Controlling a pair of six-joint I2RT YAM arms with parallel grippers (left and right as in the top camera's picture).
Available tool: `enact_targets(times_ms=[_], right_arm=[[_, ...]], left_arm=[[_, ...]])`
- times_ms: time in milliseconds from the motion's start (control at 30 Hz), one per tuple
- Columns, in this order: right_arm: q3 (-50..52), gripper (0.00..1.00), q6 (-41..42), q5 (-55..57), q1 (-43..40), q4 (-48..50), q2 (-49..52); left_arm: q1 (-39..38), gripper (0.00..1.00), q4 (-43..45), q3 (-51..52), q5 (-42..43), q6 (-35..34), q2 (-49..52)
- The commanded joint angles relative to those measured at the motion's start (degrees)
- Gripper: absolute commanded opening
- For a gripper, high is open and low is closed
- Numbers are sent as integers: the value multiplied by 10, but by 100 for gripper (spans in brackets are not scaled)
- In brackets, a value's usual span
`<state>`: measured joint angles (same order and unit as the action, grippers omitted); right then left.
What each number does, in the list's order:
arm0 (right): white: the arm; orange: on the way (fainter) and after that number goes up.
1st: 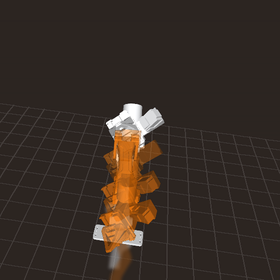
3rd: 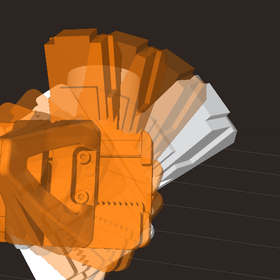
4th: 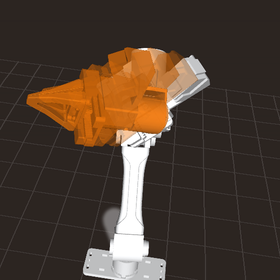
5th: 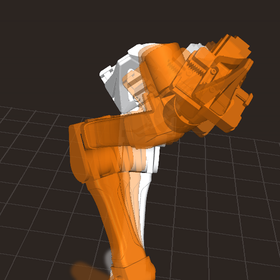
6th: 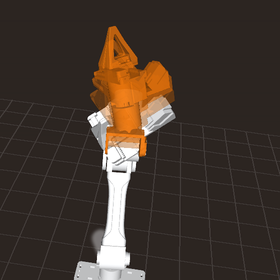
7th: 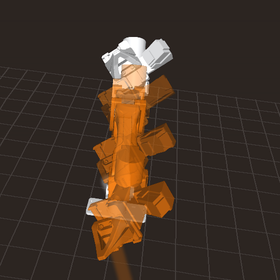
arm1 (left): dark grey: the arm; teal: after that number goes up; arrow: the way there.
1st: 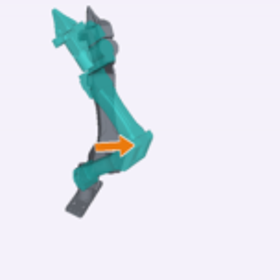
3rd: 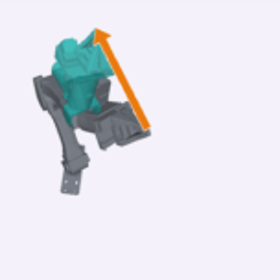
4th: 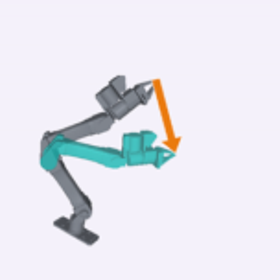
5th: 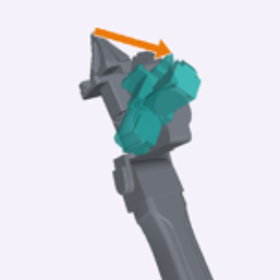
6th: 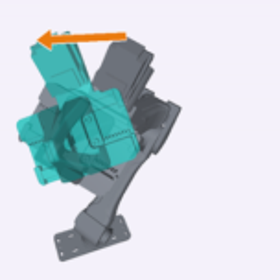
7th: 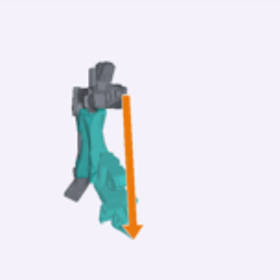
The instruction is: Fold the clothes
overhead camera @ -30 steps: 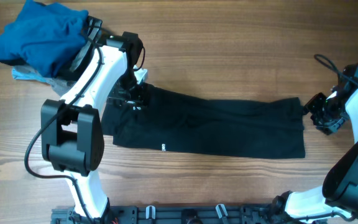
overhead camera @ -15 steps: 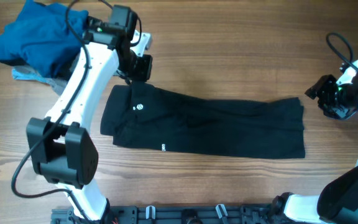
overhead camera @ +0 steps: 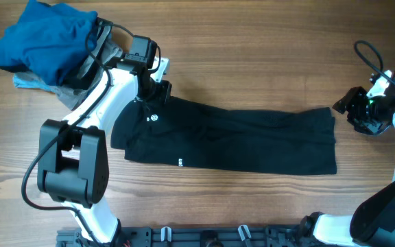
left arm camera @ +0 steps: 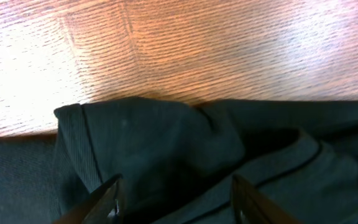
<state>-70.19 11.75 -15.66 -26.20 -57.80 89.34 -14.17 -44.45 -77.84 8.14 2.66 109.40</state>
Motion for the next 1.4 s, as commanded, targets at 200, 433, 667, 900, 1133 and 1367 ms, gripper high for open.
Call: enact_targets(times_ms=[200,433,667,900,1133,1367], right_arm=[[6,55,-11,-26,1,3,-2],[6,55,-11,-26,1,3,-2],[6,55,-12,-26,1,3,-2],[6,55,-12,-24,1,5,-2],[6,55,-11,-24,1,10,-2],[6,55,-11,-24,1,11,-2]], left_arm=[[3,19,-10,45,3,16,9],[3,4,-93,19,78,16,-35],[-10,4,-195,19,82,14,-58],[-27,17,-253,19,82,-2,-57],[-26,4,-256,6,62,-1,-76],[-29,4,-16,28,11,-2,-62]])
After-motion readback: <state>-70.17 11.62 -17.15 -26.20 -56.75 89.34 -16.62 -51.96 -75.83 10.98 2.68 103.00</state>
